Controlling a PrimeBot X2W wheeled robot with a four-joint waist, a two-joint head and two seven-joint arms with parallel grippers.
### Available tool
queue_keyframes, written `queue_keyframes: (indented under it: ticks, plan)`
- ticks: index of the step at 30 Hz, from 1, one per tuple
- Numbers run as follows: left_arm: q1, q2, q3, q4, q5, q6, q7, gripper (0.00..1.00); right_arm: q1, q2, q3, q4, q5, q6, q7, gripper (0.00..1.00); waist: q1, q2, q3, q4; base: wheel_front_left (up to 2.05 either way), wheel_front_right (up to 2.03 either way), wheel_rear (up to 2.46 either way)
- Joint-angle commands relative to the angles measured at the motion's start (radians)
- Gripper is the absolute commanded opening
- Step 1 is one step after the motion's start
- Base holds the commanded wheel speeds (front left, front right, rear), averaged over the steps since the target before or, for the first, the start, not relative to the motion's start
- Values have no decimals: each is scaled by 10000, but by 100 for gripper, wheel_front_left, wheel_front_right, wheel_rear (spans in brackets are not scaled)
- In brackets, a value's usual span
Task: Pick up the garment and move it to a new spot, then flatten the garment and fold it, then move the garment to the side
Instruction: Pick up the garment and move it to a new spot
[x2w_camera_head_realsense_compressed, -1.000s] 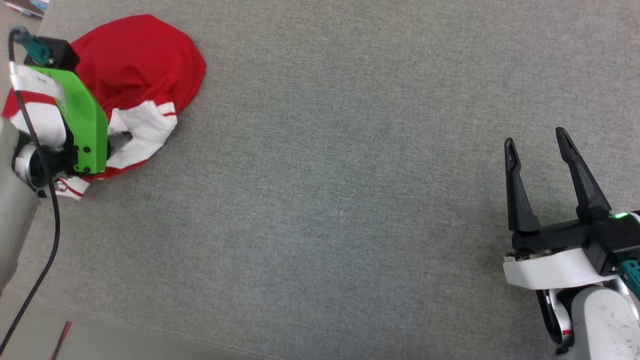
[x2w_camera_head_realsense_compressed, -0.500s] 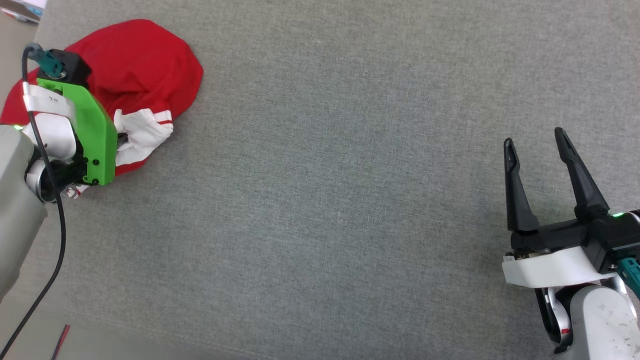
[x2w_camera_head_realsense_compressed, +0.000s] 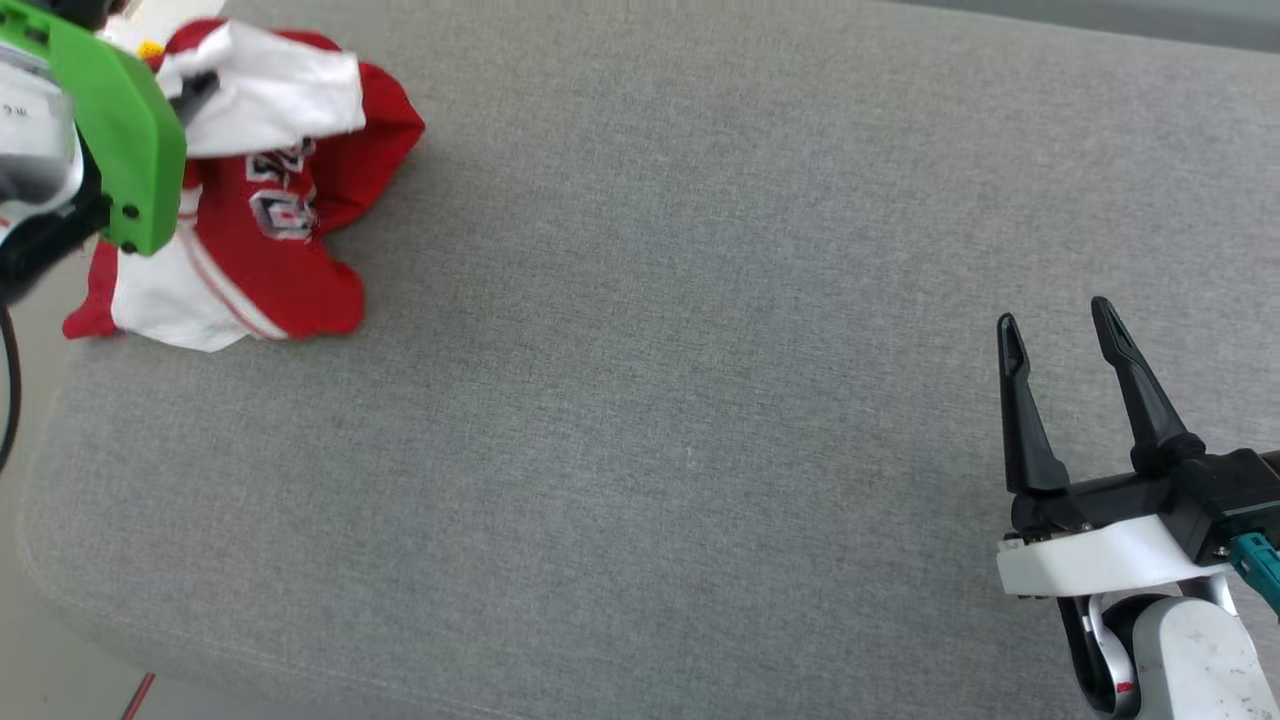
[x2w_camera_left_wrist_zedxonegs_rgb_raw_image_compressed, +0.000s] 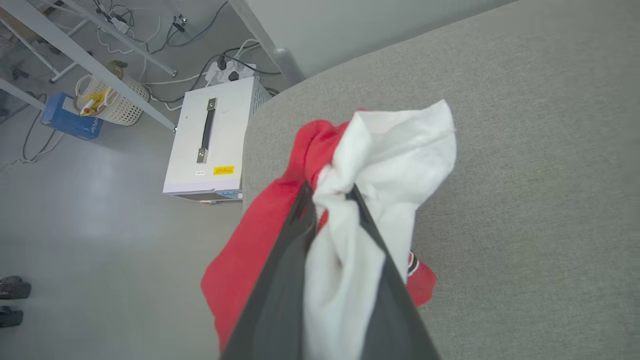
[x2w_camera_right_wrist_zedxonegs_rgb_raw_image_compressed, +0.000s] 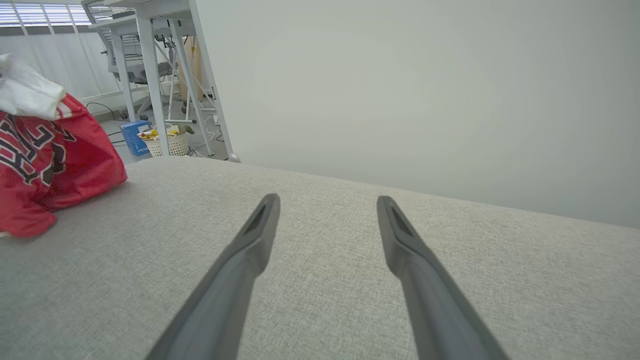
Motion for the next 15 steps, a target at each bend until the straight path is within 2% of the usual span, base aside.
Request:
queue_keyframes:
  ticks: [1, 4, 8, 15]
  plan:
    - [-464, 42, -121, -255, 165, -28, -119, 0, 90, -24, -9, 13, 117, -9, -47, 100, 0, 0, -188, -157, 0, 0, 0]
    - [-1032, -43, -388, -734, 364, -29, -182, 0, 82, -23, -4, 18, 245, -9, -47, 100, 0, 0, -182, -370, 0, 0, 0]
    - [-1737, -441, -660, -1277, 671, -29, -96, 0, 27, -23, -16, 62, 457, -9, -47, 100, 0, 0, -124, -813, 0, 0, 0]
    - [-2593, -1438, -989, -1804, 1103, -29, 33, 0, -81, -23, -25, 115, 831, -9, -47, 100, 0, 0, -65, -1797, 0, 0, 0]
